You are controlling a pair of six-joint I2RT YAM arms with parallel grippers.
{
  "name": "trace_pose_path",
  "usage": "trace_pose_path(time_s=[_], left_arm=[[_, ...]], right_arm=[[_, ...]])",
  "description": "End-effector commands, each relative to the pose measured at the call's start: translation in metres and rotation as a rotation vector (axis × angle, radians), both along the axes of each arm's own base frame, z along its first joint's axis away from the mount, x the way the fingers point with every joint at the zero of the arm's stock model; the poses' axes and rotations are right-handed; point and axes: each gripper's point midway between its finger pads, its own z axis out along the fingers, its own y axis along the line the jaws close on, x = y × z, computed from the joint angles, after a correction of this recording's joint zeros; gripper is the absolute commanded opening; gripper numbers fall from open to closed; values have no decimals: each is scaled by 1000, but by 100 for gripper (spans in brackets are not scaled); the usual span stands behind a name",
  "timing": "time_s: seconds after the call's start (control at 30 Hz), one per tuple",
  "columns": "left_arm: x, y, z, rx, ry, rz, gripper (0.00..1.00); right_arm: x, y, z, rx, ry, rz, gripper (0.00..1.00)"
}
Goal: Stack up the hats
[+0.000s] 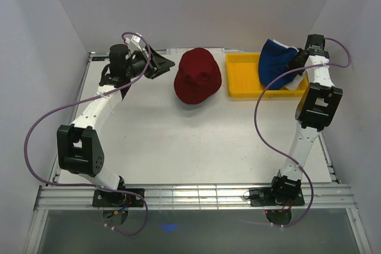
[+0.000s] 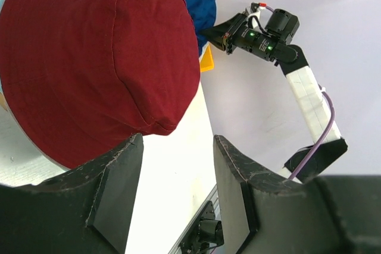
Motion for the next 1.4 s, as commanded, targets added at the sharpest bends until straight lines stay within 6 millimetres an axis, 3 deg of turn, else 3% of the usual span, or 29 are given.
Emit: trace_pose_path(time_s=[0.0,0.13,0.23,0.33,0.43,0.47,0.57,0.73,0.97,1.1,1.23,1.37], left_arm=[[-11,-1,37,-11,-93,-14,61],[-13,-4,53,-44,-140,-39,64],[-14,-6,64,-66,-175,-54,64],[-15,-8,75,-92,-202,-62,65],[-14,-10,81,-114,-209,-69,65],[-14,-11,89,-120,-229,-72,65],[-13,-16,101,-147,-248,-85,65],[-19,-46,118,-205,-255,-141,67],[-35,-95,137,-336,-255,-216,69],[-35,-127,130,-383,-222,-260,70],[-34,-148,126,-423,-185,-283,70],[-35,-161,129,-492,-161,-300,70]], right_arm=[[20,10,94,-4,-224,44,8],[22,29,147,25,-346,104,8],[14,47,199,40,-455,157,8],[6,63,237,65,-536,201,8],[-3,77,261,113,-588,234,8],[-11,84,281,119,-634,258,8],[-28,99,310,151,-707,293,8],[-61,121,355,212,-810,337,8],[-98,153,393,293,-893,421,8],[-118,168,408,319,-921,455,8],[-142,185,427,340,-959,494,8],[-156,198,432,346,-971,521,8]])
